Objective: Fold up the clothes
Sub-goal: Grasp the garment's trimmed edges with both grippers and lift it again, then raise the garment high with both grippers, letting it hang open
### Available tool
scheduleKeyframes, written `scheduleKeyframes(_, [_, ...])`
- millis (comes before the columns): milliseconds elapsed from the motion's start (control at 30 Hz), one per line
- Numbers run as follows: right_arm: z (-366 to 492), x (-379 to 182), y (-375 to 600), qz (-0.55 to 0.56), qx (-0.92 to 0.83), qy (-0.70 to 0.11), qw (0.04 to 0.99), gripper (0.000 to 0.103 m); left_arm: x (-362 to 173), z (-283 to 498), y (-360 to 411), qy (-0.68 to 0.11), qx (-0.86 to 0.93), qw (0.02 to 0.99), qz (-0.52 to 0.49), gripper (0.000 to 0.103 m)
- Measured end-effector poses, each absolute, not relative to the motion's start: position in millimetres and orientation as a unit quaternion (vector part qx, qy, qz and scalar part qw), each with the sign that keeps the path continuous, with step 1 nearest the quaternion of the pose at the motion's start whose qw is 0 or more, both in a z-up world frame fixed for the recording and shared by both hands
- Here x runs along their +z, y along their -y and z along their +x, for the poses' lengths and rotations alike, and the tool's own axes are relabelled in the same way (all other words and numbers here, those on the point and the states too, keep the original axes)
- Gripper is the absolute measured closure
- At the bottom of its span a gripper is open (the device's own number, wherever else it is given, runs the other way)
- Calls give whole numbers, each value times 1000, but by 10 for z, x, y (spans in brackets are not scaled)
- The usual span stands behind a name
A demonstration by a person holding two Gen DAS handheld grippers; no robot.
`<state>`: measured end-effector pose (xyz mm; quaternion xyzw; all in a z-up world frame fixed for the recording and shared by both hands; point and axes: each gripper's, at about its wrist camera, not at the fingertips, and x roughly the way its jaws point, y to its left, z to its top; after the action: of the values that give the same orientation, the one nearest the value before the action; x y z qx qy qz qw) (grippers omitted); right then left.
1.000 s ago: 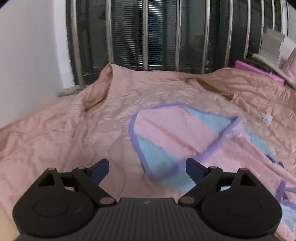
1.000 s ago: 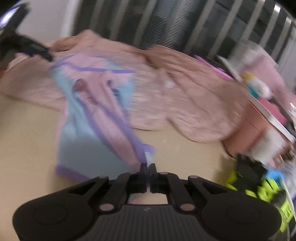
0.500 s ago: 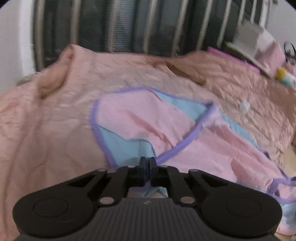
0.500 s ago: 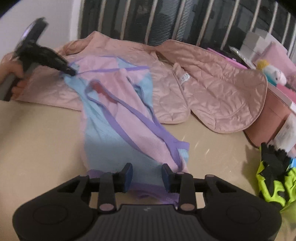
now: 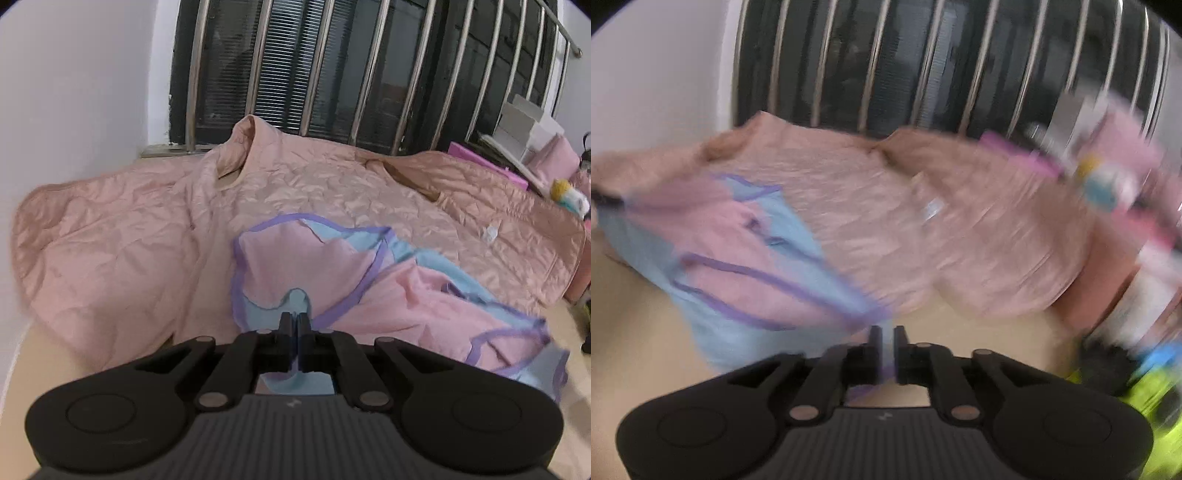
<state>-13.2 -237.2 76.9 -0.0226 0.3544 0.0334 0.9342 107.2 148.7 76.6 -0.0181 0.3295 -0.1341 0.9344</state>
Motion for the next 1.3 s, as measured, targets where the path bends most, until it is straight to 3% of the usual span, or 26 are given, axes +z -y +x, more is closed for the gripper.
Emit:
scheduleKeyframes(33, [-143, 729, 2367, 2, 53, -363, 930, 57, 756, 1036, -1485, -329, -135, 935, -13, 101])
scheduleKeyframes(167, [-39, 535, 2298, 44, 24, -384, 922, 56, 751, 951, -1494, -326, -152, 933, -12, 101])
scheduleKeyframes(200, [19, 502, 2328, 71, 21, -384, 921, 58, 771, 933, -1515, -322, -159, 933, -14, 101])
scheduleKeyframes(267, [134, 423, 2361, 107, 11, -386, 916, 92, 797, 920, -1550, -316, -161, 935, -15, 101])
scheduleKeyframes(300, [163, 400, 2350, 110, 2, -382, 917, 101, 820, 926, -1551, -312, -157, 937, -11, 101])
scheduleKeyframes(433, [144, 618, 2260, 87, 1, -317, 945, 103, 1039, 953, -1632, -278, -128, 952, -17, 103])
scheduleKeyframes(667, [-192, 1592, 2245, -23, 35, -144, 989, 103, 1413, 836, -1814, -233, -144, 958, -90, 103])
scheduleKeyframes(700, [-257, 1688, 2246, -42, 43, -133, 989, 103, 1374, 834, -1790, -246, -156, 953, -88, 99])
scheduleKeyframes(767, [-415, 1791, 2271, -71, 70, -131, 986, 103, 1225, 806, -1642, -279, -191, 939, -59, 78])
scheduleKeyframes(800, [-498, 1788, 2292, -82, 81, -141, 983, 103, 1147, 788, -1559, -294, -208, 932, -43, 58])
scheduleKeyframes(833, [-563, 1730, 2324, -87, 86, -159, 980, 102, 1054, 757, -1429, -307, -225, 924, -19, 49])
scheduleKeyframes(900, [-677, 1567, 2399, -90, 90, -200, 972, 102, 853, 741, -1133, -335, -260, 906, 24, 46])
scheduleKeyframes(967, [-739, 1325, 2469, -81, 88, -247, 962, 102, 642, 779, -929, -365, -277, 888, 49, 35])
scheduleKeyframes(1100, [-801, 888, 2556, -60, 81, -334, 937, 100, 266, 835, -687, -400, -269, 870, 103, 33])
scheduleKeyframes(1200, [-898, 743, 2546, -39, 86, -355, 930, 90, 264, 817, -744, -399, -271, 870, 98, 38])
scheduleKeyframes(1233, [-919, 725, 2548, -30, 84, -356, 930, 78, 275, 825, -782, -403, -276, 869, 84, 54])
scheduleKeyframes(1267, [-924, 715, 2557, -20, 83, -355, 931, 73, 276, 831, -795, -404, -276, 868, 81, 69])
scheduleKeyframes(1300, [-919, 711, 2570, -7, 81, -354, 932, 69, 276, 837, -809, -406, -276, 868, 77, 102])
